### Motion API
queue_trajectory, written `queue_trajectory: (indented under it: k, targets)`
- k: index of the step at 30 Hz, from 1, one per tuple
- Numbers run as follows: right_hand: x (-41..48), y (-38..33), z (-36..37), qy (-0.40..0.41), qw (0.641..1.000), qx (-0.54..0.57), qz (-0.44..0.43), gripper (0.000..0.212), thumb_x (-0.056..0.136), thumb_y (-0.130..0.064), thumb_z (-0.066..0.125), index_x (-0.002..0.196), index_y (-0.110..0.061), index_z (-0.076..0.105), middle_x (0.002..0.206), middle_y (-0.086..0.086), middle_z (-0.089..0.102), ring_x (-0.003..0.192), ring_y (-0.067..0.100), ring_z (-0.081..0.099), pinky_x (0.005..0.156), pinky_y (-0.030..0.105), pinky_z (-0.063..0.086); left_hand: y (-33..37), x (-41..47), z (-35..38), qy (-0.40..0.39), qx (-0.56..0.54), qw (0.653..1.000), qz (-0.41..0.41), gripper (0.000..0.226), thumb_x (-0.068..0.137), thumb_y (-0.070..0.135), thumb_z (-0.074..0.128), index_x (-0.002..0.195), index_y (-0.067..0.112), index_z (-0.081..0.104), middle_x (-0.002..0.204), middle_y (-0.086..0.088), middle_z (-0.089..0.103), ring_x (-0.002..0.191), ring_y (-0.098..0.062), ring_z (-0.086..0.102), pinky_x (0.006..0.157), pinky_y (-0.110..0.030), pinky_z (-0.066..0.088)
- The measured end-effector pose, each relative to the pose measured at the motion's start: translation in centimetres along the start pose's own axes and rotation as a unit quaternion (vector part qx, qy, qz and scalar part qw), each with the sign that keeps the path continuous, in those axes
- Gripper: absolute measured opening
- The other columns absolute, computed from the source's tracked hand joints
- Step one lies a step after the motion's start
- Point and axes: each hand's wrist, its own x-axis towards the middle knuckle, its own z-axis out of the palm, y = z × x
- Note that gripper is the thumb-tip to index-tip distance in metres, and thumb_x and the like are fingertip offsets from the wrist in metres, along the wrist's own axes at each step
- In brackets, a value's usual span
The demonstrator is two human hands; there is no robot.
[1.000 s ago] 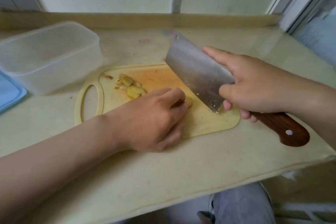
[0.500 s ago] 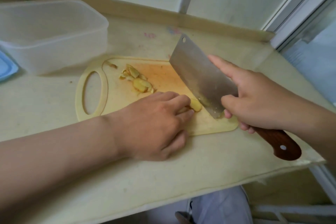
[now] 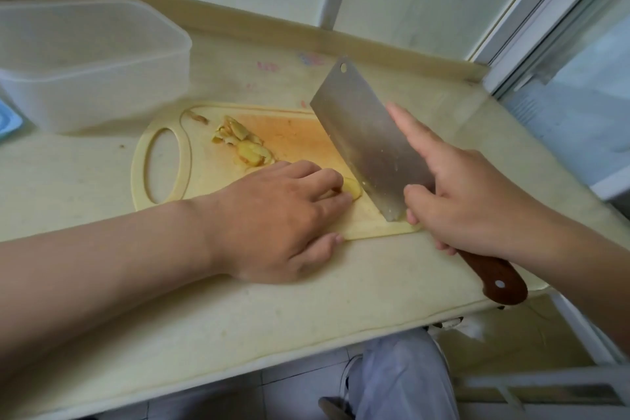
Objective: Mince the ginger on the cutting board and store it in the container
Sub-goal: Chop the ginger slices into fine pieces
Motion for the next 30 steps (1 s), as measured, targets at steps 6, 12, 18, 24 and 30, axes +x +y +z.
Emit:
queue_trajectory:
  k: [6, 12, 18, 24, 30]
  targets:
    - [-0.2, -0.2, -0.1, -0.013, 0.998, -0.060, -0.017, 0.096, 0.097, -0.008, 0.042, 0.148, -0.074, -0.005, 0.070, 0.012, 0.071, 0.046, 0.024, 0.065, 0.049, 0.040, 0.060, -0.1, -0.1, 0.1, 0.003, -0.009, 1.000, 0.000, 0.071, 0.097, 0.054, 0.016, 0.150, 0.013, 0.043, 0.138, -0.007, 0.048, 0.121, -0.029, 0.048, 0.102, -0.044, 0.043]
    - [0.9, -1.1, -0.5, -0.042, 0.997, -0.070, 0.006, 0.094, 0.097, -0.009, 0.044, 0.150, -0.072, -0.002, 0.065, 0.005, 0.069, 0.043, 0.022, 0.065, 0.048, 0.043, 0.061, -0.1, 0.1, 0.4, 0.005, -0.003, 1.000, -0.002, 0.072, 0.096, 0.055, 0.014, 0.150, 0.016, 0.042, 0.136, -0.005, 0.048, 0.121, -0.028, 0.048, 0.100, -0.043, 0.043]
    - [4.5, -2.3, 0.4, 0.011, 0.998, -0.057, -0.033, 0.097, 0.090, -0.006, 0.047, 0.159, -0.057, 0.003, 0.058, 0.002, 0.063, 0.038, 0.018, 0.062, 0.048, 0.043, 0.061, -0.2, 0.0, 0.3, 0.014, -0.002, 1.000, 0.006, 0.067, 0.099, 0.053, 0.021, 0.147, 0.015, 0.048, 0.130, -0.006, 0.053, 0.115, -0.029, 0.051, 0.095, -0.044, 0.046]
    - [0.9, -0.1, 1.5, 0.080, 0.996, -0.025, -0.032, 0.098, 0.097, -0.009, 0.050, 0.153, -0.069, -0.004, 0.066, 0.016, 0.070, 0.050, 0.030, 0.063, 0.055, 0.051, 0.058, -0.2, 0.0, 0.4, 0.018, 0.000, 1.000, 0.001, 0.069, 0.098, 0.053, 0.018, 0.149, 0.016, 0.044, 0.135, -0.006, 0.050, 0.119, -0.029, 0.049, 0.100, -0.042, 0.044]
    - [1.3, -0.8, 0.0, -0.002, 0.996, -0.080, -0.030, 0.094, 0.096, -0.010, 0.048, 0.154, -0.068, 0.000, 0.056, 0.003, 0.066, 0.044, 0.019, 0.062, 0.053, 0.044, 0.060, -0.3, -0.1, 0.7, 0.026, 0.003, 1.000, 0.006, 0.067, 0.099, 0.052, 0.020, 0.148, 0.015, 0.046, 0.134, -0.007, 0.051, 0.117, -0.029, 0.050, 0.099, -0.042, 0.044]
